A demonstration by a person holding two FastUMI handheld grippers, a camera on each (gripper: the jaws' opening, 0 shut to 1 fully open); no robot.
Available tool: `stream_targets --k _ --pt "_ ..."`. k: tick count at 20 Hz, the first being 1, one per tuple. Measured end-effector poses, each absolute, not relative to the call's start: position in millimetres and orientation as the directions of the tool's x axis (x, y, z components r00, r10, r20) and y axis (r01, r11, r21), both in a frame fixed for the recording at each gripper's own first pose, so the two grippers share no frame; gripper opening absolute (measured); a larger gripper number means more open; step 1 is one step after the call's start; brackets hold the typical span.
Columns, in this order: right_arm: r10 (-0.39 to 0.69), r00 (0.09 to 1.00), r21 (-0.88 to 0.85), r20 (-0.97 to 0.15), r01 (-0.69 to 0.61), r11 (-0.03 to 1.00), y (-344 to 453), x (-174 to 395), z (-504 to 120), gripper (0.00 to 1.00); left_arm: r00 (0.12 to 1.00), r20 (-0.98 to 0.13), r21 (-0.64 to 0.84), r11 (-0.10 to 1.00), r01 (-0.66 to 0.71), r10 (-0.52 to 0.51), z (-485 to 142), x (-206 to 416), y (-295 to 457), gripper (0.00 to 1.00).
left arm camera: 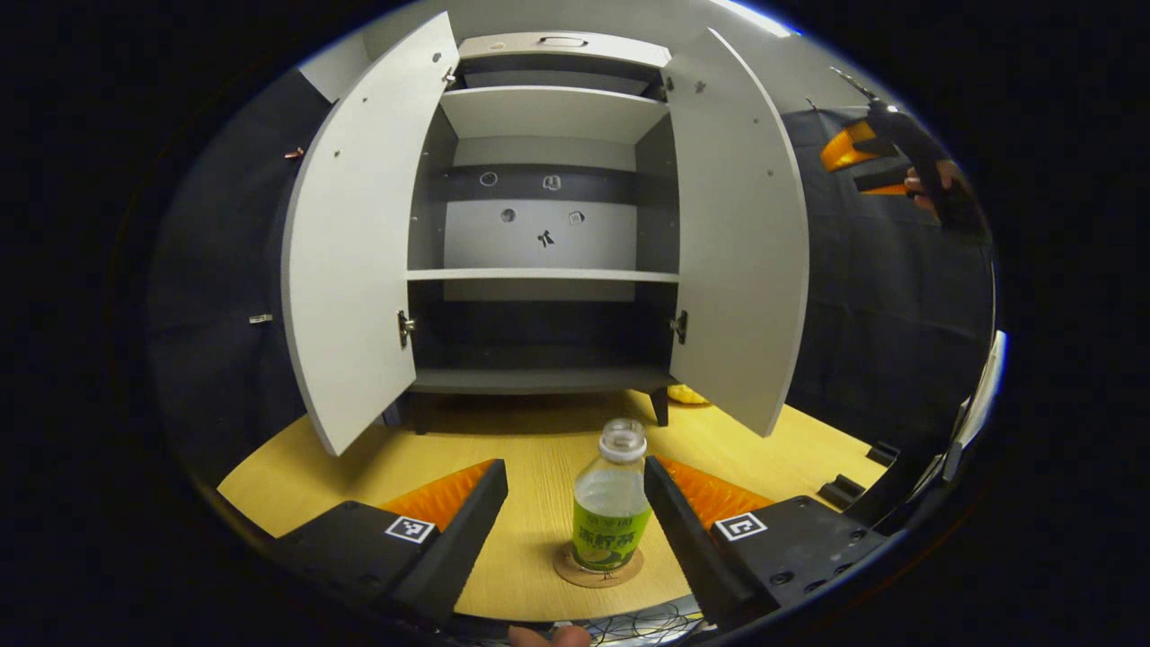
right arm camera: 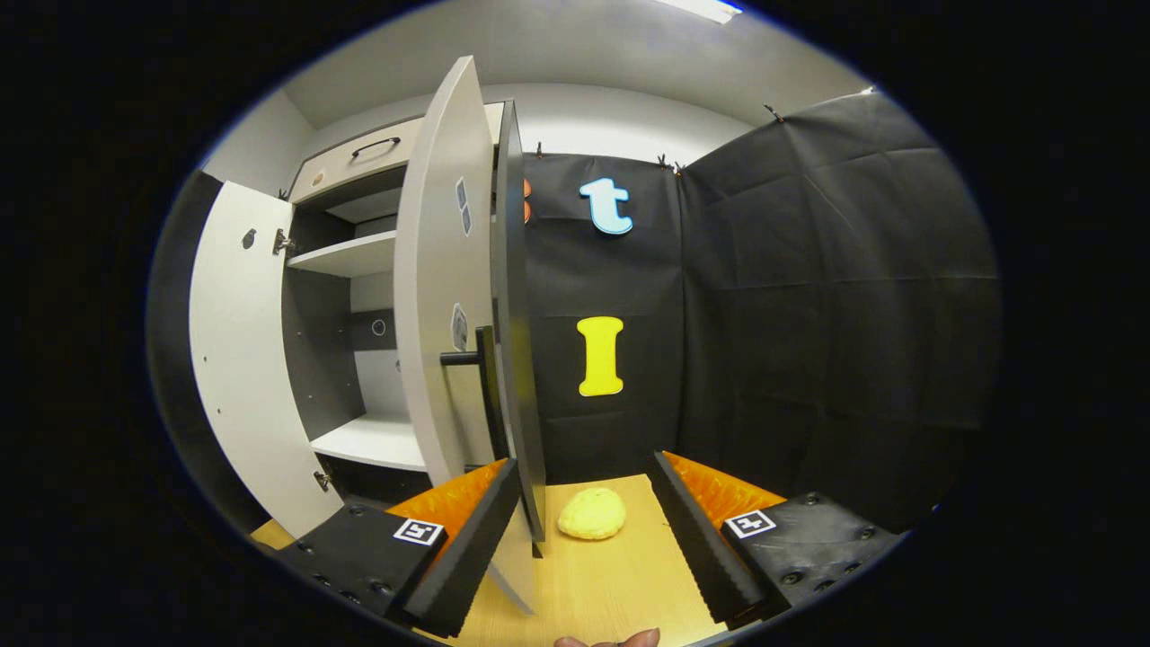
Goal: Grasp the bottle in the cabinet with the left hand and place it on the coaster, then close the right door with the right hand and the left door with the left hand.
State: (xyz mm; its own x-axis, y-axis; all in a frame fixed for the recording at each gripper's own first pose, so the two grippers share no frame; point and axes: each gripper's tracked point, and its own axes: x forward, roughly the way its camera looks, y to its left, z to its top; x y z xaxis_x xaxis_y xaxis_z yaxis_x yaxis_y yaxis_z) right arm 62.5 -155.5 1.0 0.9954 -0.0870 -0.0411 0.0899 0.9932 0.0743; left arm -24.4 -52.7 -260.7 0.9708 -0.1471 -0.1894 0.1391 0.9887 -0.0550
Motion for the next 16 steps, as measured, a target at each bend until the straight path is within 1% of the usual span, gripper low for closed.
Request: stream_targets --k 4,7,9,11,16 --pt "-0.058 0.998 0.075 -0.026 0.059 0.995 -154.0 83.4 4.4 0.98 0.989 -0.120 -0.059 0.995 0.077 -0.084 -197.7 -21.0 -36.0 0.97" --pt "-0.037 0.999 0.077 -0.020 0.038 0.996 -148.5 88.6 5.2 0.98 0.994 -0.087 -0.053 0.997 0.058 -0.063 -166.5 -17.9 -23.4 0.97" --pt "-0.022 0.999 0.067 -0.027 0.024 0.997 -143.5 90.4 1.9 0.98 0.996 -0.077 -0.069 0.996 0.050 -0.055 -156.3 -16.3 -13.4 0.97" --pt "-0.031 0.999 0.051 -0.021 0.032 0.998 -144.7 92.1 2.9 0.97 0.996 -0.081 -0.079 0.996 0.038 -0.045 -153.1 -15.9 -3.1 0.97" --pt "-0.034 0.999 0.075 -0.018 0.036 0.997 -134.6 91.1 1.7 0.97 0.996 -0.080 -0.045 0.998 0.033 -0.037 -152.7 -23.4 20.0 0.97"
